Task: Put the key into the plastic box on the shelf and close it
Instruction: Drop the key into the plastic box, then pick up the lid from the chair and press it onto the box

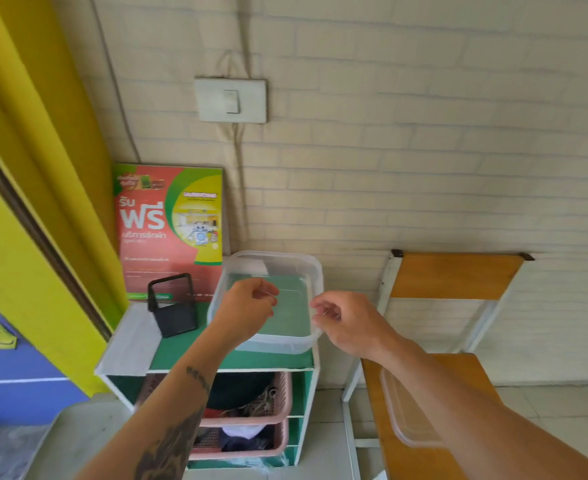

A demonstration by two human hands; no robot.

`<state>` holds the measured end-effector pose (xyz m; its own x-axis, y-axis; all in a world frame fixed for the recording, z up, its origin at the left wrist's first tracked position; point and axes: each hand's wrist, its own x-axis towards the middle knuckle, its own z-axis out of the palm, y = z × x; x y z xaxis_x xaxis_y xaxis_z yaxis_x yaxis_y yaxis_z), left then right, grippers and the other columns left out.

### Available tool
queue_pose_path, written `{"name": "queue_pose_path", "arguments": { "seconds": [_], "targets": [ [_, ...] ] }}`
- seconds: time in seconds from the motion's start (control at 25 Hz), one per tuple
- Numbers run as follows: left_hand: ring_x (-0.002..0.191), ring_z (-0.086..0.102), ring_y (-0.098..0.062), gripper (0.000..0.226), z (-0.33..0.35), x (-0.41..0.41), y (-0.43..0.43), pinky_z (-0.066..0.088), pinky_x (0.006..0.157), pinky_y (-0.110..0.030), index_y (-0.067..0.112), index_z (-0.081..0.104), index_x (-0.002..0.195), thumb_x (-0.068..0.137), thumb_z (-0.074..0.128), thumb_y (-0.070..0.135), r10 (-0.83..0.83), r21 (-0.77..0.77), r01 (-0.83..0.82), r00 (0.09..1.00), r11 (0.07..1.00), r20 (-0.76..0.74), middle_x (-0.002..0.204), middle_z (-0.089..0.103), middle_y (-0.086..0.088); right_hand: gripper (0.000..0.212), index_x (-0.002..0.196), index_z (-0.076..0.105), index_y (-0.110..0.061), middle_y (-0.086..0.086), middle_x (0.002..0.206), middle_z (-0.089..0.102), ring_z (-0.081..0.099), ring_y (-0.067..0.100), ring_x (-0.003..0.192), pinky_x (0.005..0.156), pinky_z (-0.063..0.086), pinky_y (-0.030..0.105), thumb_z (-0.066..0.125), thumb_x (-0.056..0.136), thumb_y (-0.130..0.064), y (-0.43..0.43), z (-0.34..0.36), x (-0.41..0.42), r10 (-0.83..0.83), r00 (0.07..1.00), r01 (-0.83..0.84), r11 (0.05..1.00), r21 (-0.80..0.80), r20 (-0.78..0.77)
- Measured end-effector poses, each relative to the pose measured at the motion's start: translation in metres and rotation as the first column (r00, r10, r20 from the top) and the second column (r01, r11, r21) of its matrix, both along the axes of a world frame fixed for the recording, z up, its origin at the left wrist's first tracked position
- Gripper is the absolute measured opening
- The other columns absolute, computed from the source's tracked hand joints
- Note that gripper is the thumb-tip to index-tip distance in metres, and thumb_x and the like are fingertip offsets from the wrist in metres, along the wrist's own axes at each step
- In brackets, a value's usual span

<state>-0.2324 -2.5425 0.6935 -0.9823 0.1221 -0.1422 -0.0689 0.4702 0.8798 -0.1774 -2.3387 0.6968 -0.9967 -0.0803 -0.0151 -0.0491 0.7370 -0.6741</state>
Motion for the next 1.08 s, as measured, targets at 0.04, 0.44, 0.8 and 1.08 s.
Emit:
{"name": "queue_pose_path", "arguments": {
  "seconds": [0.04,0.44,0.8,1.08],
  "targets": [
    [0.067,0.068,-0.018,0.026,0.001,0.003,0.013,0.052,0.07,-0.031,0.024,0.068,0.081,0.088,0.055,0.003,-0.008,0.023,0.008,1.0,1.0,-0.001,0.086,0.075,-0.004,0.029,0.118,0.07,-0.021,-0.007,0.106,0.071,0.064,0.005,0.094,0.084,0.052,0.022,0.066,0.091,-0.03,0.017,0.0,0.006,-0.032,0.999,0.032,0.999,-0.018,-0.009],
    [0.064,0.066,-0.02,0.033,-0.064,0.048,0.205,0.05,0.069,-0.035,0.02,0.07,0.083,0.085,0.049,-0.004,-0.074,0.092,0.06,0.985,0.994,0.155,0.077,0.074,-0.003,0.032,0.12,0.067,-0.024,-0.006,0.108,0.068,0.064,0.013,0.101,0.086,0.053,0.029,0.062,0.089,-0.031,0.218,-0.067,0.061,-0.239,0.935,0.246,0.969,0.006,0.263],
    [0.071,0.062,-0.024,0.021,-0.161,0.058,0.328,0.056,0.079,-0.042,0.007,0.069,0.099,0.087,0.054,-0.002,0.069,0.024,-0.096,0.849,0.995,0.524,0.081,0.07,-0.011,0.045,0.137,0.054,-0.023,0.0,0.127,0.059,0.058,0.018,0.114,0.094,0.049,0.033,0.062,0.093,-0.031,0.342,-0.173,0.071,-0.272,0.798,0.279,0.958,0.071,0.538],
    [0.091,0.061,-0.02,0.043,-0.294,0.037,0.373,0.05,0.074,-0.031,0.022,0.055,0.133,0.091,0.058,0.014,0.047,-0.087,0.004,0.816,0.996,0.576,0.125,0.062,-0.006,0.06,0.143,0.042,-0.022,-0.002,0.135,0.051,0.054,0.017,0.112,0.078,0.048,0.025,0.066,0.088,-0.027,0.379,-0.306,0.045,-0.369,0.669,0.422,0.903,0.079,0.646]
  ]
}}
